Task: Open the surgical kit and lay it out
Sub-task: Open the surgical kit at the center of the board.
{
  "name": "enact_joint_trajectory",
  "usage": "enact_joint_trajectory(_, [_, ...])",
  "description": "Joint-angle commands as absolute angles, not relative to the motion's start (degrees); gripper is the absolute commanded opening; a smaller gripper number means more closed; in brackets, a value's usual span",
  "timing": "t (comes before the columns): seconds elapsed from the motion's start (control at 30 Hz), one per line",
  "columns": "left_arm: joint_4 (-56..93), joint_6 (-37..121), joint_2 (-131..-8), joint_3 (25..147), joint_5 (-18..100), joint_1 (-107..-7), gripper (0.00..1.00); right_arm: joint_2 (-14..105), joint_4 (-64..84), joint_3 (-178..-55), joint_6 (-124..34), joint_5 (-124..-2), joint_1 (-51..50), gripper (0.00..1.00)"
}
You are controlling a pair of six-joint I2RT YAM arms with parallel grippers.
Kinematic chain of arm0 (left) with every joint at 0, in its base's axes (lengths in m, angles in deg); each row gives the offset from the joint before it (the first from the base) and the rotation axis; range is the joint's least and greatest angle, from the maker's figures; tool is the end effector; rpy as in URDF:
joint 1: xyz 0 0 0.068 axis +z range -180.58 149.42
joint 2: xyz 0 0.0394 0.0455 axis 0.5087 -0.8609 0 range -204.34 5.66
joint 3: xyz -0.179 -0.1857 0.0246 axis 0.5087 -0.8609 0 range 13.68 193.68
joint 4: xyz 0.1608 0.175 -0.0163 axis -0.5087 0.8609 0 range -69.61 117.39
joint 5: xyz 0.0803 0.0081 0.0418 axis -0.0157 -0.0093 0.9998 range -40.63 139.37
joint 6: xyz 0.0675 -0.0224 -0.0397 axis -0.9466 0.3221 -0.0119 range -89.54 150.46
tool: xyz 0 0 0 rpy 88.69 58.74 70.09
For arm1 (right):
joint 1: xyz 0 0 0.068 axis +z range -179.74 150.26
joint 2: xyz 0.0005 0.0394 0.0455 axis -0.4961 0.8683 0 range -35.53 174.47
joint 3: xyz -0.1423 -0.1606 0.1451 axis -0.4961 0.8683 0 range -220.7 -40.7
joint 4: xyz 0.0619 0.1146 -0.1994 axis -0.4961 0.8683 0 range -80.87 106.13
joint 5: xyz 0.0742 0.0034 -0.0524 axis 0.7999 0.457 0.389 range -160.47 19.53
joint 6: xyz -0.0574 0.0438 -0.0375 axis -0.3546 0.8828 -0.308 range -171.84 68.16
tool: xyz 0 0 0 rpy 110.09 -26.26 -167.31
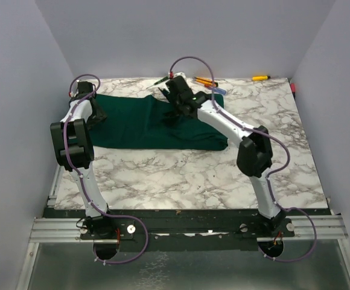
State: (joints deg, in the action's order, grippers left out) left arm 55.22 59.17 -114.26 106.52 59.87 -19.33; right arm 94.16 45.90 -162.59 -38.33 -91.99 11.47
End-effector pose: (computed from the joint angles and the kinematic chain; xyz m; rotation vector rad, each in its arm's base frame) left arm 0.4244 0.0976 0.1566 -0.9544 2.4484 0.1389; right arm 0.3970 0.3133 0.2372 -0.3688 2.2528 0.0537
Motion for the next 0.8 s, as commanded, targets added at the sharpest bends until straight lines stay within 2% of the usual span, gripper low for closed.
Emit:
enact_joint_trajectory(0.0, [54.9,59.5,-114.7,107.3,60.4,-18.8,0.59,82.8,45.8,-151.7,-47.1,-104.3,6.0,0.01])
enact_joint_trajectory(0.23, [54.9,59.0,-114.9,108.4,59.2,-18.8,0.59,69.9,34.9,-127.9,-59.3,-108.7,-9.9,0.01])
enact_joint_trajectory(0.33, [54.8,58.7,-114.4,107.8,59.3,-18.8,0.59,66.5,25.8,-117.8,-65.1,-110.7,-18.3,0.01])
enact_joint_trajectory(0.47, [54.8,58.3,-114.1,107.3,60.0,-18.8,0.59,66.7,16.2,-111.5,-68.1,-112.2,-29.8,0.01])
enact_joint_trajectory(0.5, [54.9,58.2,-114.2,107.4,60.0,-18.8,0.59,67.7,16.4,-112.4,-67.6,-113.1,-32.3,0.10])
enact_joint_trajectory(0.6, [54.9,58.1,-114.6,108.0,59.4,-18.8,0.59,70.0,22.1,-118.1,-64.9,-116.8,-35.0,0.60])
enact_joint_trajectory(0.63, [54.9,58.1,-114.5,108.1,59.2,-18.8,0.59,69.7,23.8,-119.7,-63.6,-116.8,-35.1,0.70])
enact_joint_trajectory(0.67, [54.9,58.1,-114.5,108.2,59.2,-18.8,0.59,69.2,26.3,-121.7,-61.4,-115.2,-35.0,0.75])
enact_joint_trajectory(0.77, [54.9,57.6,-114.3,108.4,59.0,-18.8,0.59,66.8,32.4,-125.6,-55.3,-108.2,-35.0,0.78])
